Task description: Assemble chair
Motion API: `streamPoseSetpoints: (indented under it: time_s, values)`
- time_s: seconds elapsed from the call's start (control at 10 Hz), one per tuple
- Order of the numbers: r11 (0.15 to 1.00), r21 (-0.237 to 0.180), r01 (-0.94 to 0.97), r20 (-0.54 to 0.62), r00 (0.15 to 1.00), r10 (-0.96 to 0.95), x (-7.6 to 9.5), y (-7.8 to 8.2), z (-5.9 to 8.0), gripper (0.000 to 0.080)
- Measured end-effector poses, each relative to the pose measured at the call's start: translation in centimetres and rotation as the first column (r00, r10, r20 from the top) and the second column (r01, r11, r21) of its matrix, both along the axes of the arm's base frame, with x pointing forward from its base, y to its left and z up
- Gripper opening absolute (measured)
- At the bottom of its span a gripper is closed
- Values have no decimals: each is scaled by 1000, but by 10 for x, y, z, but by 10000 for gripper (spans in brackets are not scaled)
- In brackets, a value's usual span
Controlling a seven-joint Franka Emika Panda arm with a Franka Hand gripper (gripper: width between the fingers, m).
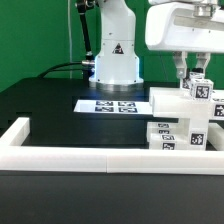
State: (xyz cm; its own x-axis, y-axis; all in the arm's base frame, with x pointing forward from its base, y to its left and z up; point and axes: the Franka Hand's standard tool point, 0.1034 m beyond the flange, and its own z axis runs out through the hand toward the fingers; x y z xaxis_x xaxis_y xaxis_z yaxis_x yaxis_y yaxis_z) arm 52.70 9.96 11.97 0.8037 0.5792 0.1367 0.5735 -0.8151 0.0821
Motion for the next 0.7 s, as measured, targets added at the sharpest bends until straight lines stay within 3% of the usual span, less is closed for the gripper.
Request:
streamPoseSetpoints:
  time_s: [0.4,0.7]
  values:
    - [973,38,227,-6,974,-227,0,0,0,285]
    - [870,80,486,-24,874,-486,1,1,-1,285]
